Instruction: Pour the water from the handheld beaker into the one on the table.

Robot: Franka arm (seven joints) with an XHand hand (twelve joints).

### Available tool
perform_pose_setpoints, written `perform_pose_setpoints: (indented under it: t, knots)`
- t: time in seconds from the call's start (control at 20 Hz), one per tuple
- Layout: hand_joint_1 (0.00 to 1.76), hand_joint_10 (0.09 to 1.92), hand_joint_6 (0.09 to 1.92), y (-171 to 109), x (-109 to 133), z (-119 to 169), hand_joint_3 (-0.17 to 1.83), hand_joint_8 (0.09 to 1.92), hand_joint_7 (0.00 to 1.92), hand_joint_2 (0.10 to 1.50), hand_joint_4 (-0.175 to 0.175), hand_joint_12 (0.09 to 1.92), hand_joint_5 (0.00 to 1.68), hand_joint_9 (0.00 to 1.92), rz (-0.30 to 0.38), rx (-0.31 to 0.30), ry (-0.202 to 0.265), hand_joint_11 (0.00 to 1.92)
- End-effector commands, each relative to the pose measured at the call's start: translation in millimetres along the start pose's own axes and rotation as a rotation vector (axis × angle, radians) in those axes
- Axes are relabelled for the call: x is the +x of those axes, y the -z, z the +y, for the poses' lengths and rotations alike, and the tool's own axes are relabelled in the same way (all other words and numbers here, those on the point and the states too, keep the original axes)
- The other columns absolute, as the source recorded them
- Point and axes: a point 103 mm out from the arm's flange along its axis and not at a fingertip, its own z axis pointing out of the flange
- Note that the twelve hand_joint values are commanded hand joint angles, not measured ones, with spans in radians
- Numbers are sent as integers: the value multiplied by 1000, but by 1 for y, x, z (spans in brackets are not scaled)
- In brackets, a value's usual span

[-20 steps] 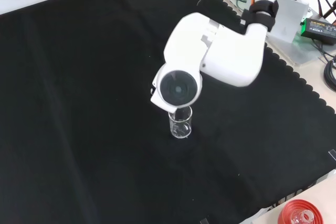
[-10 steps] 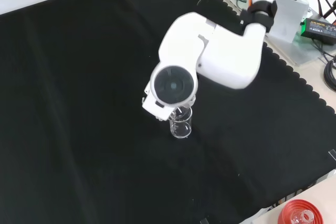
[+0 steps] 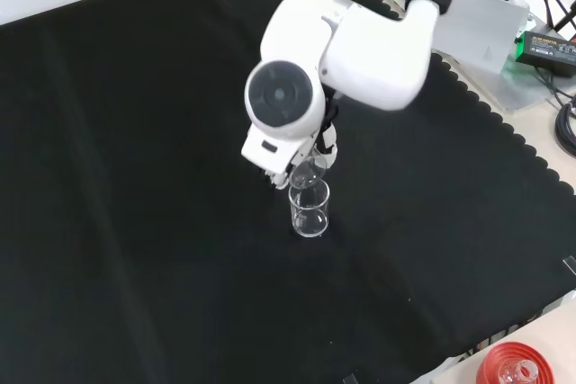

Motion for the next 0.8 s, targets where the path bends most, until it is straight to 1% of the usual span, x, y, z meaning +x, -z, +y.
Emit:
perform_pose_setpoints:
  t: [0.05, 0.35, 0.55, 0.8]
  knots:
    - [1320, 87, 299, -6, -25, -25, 441, 154, 1510, 723, -175, 815, 1414, 1641, 190, -119, 30, 1213]
    - [1320, 87, 299, -9, -35, -28, 440, 155, 1510, 723, -175, 814, 1413, 1641, 260, -146, 38, 1212]
    - [1320, 87, 299, -10, -37, -28, 440, 155, 1510, 723, -175, 814, 1413, 1641, 282, -168, 39, 1212]
    - [1320, 87, 300, -12, -39, -27, 440, 156, 1510, 723, -175, 813, 1413, 1641, 297, -180, 45, 1213]
